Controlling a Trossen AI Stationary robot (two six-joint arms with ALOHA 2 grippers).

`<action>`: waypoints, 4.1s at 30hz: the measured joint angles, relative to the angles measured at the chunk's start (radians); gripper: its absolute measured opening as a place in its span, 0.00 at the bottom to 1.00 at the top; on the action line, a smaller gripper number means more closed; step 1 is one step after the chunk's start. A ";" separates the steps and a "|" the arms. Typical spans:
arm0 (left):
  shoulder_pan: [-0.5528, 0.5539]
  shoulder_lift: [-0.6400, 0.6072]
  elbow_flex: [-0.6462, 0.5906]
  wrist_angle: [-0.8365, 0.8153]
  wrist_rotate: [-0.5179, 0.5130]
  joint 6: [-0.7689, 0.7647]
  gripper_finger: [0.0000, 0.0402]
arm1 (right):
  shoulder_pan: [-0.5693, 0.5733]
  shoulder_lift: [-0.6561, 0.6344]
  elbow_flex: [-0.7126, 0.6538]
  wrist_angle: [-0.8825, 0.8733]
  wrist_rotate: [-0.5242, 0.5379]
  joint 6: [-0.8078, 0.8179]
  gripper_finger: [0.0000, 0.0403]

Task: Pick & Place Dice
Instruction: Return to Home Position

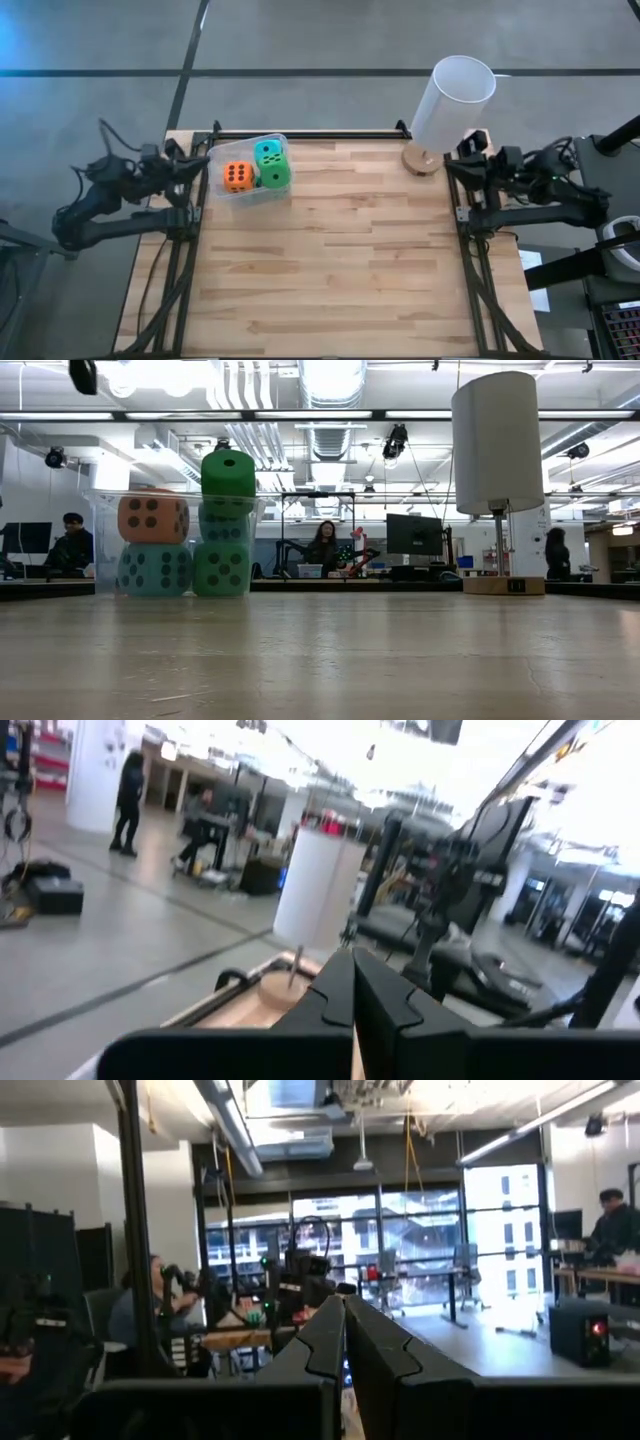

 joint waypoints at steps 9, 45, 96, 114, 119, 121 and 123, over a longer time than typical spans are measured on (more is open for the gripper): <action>0.000 -0.148 -0.009 -0.019 -0.001 0.023 0.00 | 0.000 -0.150 -0.062 0.000 0.000 -0.050 0.03; 0.000 -0.220 -0.048 -0.091 -0.005 0.060 0.00 | -0.001 -0.406 -0.183 -0.030 0.079 -0.082 0.03; 0.000 -0.217 -0.690 0.467 0.186 0.114 0.00 | -0.001 -0.406 -0.730 0.105 0.131 0.105 0.03; 0.000 -0.217 -0.691 0.426 0.309 0.130 0.05 | 0.000 -0.398 -0.730 0.044 0.156 0.100 0.03; 0.000 -0.217 -0.691 0.425 0.306 0.135 0.05 | -0.001 -0.398 -0.730 0.044 0.156 0.100 0.03; 0.000 -0.217 -0.692 0.424 0.306 0.135 0.05 | -0.001 -0.397 -0.730 0.044 0.156 0.100 0.03; 0.000 -0.217 -0.692 0.423 0.306 0.135 0.05 | -0.001 -0.398 -0.730 0.044 0.156 0.100 0.03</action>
